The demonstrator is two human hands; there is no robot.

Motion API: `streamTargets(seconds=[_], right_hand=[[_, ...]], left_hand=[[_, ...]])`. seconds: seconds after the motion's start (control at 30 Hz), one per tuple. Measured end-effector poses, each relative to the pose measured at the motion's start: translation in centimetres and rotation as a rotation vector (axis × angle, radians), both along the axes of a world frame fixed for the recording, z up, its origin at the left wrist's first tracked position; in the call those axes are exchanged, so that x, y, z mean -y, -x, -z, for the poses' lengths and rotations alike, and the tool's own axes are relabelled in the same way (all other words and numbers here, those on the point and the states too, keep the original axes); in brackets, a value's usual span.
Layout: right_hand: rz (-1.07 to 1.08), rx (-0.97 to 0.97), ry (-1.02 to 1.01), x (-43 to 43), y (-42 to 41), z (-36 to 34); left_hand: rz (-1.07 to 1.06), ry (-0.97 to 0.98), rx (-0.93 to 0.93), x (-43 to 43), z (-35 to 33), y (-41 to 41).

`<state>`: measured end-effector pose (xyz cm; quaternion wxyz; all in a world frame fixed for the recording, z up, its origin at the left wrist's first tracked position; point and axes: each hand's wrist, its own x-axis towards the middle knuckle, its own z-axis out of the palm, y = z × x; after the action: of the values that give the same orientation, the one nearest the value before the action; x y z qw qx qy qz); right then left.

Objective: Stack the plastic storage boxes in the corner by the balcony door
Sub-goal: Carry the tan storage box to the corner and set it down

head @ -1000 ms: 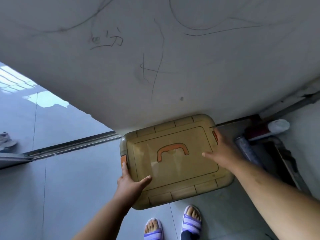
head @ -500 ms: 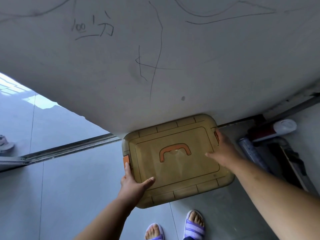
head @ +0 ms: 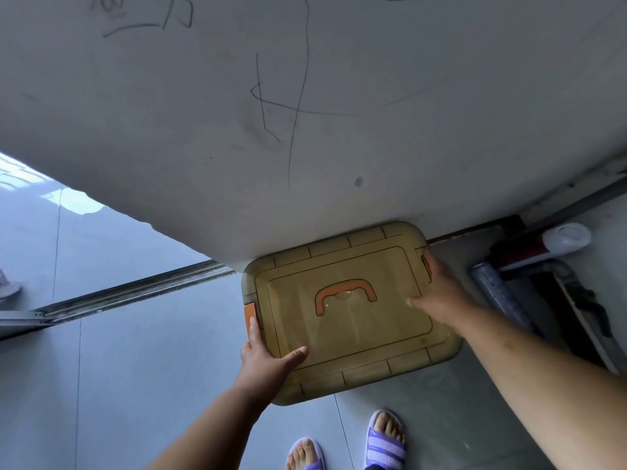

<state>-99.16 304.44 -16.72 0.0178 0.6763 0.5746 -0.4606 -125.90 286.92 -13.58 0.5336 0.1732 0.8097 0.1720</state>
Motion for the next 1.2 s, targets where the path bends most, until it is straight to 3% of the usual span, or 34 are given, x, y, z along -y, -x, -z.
streamTargets(seconds=[0.3, 0.7, 0.97, 1.2], right_hand=[[-0.080, 0.122, -0.011, -0.1, 1.4, 0.3], [-0.068, 0.125, -0.004, 0.8, 1.5, -1.8], [-0.019, 0.097, -0.006, 1.6, 1.1, -6.6], [0.067, 0.064, -0.056, 4.8, -1.1, -14.8]], left_hand=[[-0.037, 0.026, 0.048, -0.4, 0.5, 0.0], [0.001, 0.062, -0.056, -2.7, -1.3, 0.3], [0.043, 0.013, -0.099, -4.8, -5.9, 0.1], [0.102, 0.004, -0.137, -4.1, -13.9, -1.5]])
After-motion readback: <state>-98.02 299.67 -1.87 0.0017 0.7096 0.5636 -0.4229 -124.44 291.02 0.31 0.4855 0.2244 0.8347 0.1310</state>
